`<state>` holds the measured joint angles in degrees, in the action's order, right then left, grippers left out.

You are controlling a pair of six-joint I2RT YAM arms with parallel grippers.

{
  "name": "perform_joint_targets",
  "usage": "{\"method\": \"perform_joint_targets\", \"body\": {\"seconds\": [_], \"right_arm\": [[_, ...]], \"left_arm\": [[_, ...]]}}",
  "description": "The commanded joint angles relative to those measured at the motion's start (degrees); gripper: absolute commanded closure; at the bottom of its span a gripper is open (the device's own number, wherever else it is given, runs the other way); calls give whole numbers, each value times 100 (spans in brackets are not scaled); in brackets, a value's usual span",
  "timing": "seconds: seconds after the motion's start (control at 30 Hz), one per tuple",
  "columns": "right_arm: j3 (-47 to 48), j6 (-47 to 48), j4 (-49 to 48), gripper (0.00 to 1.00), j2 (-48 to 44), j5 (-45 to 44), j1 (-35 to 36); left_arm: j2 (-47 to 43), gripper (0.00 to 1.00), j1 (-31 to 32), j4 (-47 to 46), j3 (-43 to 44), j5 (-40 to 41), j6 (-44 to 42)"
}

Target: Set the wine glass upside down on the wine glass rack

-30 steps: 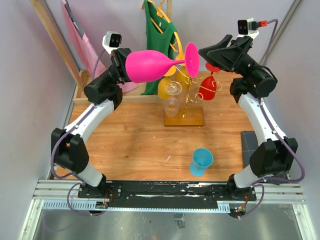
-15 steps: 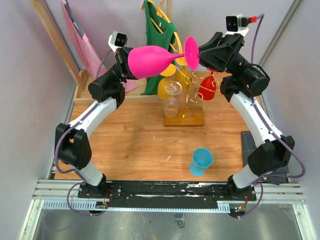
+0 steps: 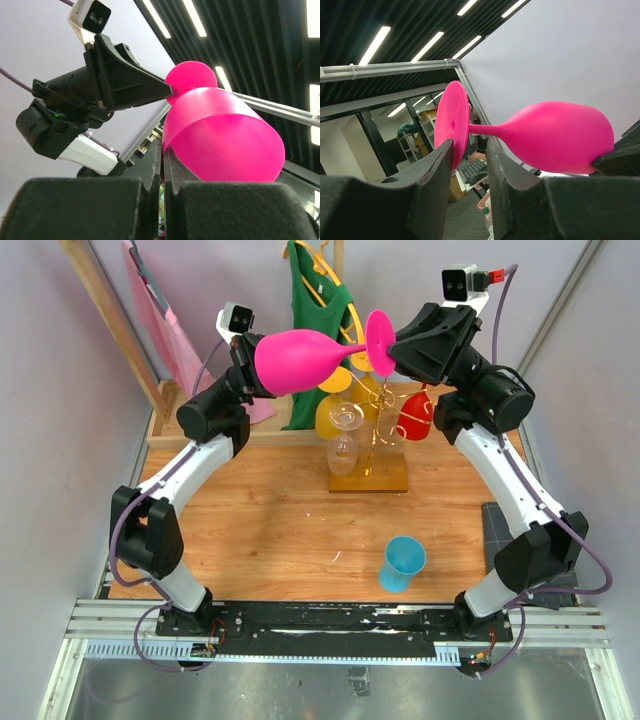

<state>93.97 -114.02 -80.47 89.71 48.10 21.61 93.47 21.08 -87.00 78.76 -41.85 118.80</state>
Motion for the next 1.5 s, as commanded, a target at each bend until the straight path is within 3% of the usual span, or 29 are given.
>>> {"method": "perform_joint_targets", "body": {"seconds": [0.0,0.2,0.3,0.43,0.53,0.97,1.27,1.47], "right_arm": [[114,123,-113,69,-133,-3,117],[131,189,-56,99,-213,24,173],[138,235,-42,99,-272,23,177],[160,317,-28,99,-316,-10,177],[195,316,-59,99,-314,-59,177],[643,930,508,99,-384,41,-90],[264,2821,2723,99,-1211,403,-1167],[365,5926,6624,99,-2042,-103,-1628]], "left_arm": [[68,100,-16,-1492,34,156,343],[113,100,-16,-1492,-9,216,342],[110,97,-16,-1495,-9,188,328],[71,70,-21,-1493,-53,157,301],[36,58,-49,-1492,-115,103,268],[-445,49,-611,-1491,-953,-206,88],[-816,51,-877,-1492,-1346,-394,40],[-900,51,-905,-1493,-1390,-450,53]]}}
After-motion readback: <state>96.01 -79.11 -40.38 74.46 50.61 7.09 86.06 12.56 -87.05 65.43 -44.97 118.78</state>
